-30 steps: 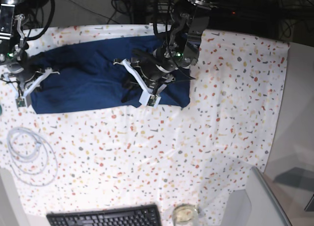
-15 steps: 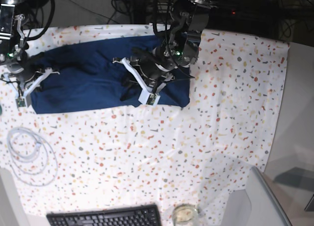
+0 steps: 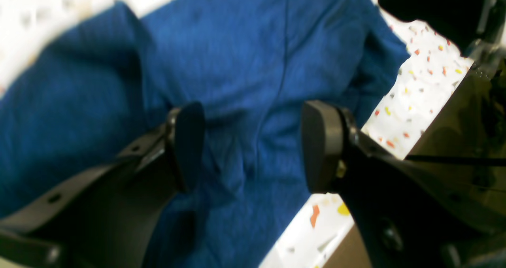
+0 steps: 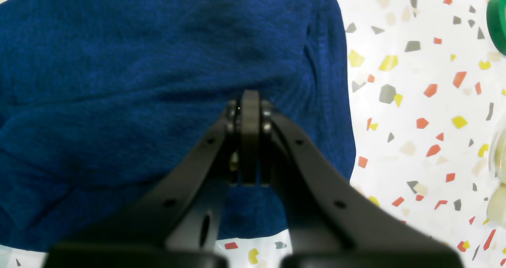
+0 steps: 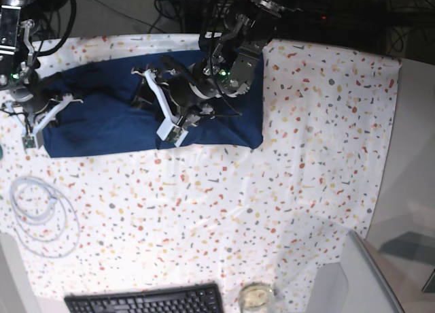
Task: Layout the t-shirt on the table in an organized manner, then fold the t-shirt properly
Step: 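Grasp the shirt end with the left gripper and fold it toward the right gripper, then release the left gripper and move the right gripper to the shirt's middle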
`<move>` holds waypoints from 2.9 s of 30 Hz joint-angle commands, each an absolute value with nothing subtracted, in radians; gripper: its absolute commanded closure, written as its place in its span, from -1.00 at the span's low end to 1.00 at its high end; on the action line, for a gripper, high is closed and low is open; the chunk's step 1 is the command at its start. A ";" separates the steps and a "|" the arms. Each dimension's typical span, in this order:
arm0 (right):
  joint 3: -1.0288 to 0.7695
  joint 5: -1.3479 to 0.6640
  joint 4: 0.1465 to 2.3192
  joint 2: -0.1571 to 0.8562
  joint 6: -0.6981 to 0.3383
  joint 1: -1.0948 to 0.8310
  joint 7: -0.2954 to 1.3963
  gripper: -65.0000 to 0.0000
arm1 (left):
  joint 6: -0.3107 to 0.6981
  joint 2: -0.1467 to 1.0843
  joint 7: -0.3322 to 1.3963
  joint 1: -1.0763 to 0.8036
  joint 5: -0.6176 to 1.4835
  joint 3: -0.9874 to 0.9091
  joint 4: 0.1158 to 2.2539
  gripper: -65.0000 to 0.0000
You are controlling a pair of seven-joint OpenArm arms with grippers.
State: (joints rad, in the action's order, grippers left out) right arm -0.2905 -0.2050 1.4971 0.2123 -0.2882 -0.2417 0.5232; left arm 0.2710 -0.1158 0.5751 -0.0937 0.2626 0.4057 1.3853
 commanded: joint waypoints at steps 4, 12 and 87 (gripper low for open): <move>-0.294 -0.211 1.515 0.225 -0.291 -0.231 0.504 1.00 | 0.282 -0.128 0.558 -0.087 0.277 0.455 1.435 -0.15; -0.275 -0.213 1.661 0.217 -0.291 -0.292 0.507 1.00 | 0.282 -0.007 0.558 -0.228 0.277 0.292 1.655 0.63; 0.384 -0.213 1.776 0.180 0.484 -0.447 0.596 1.00 | 0.288 0.102 0.550 -0.437 0.277 -0.829 1.590 1.00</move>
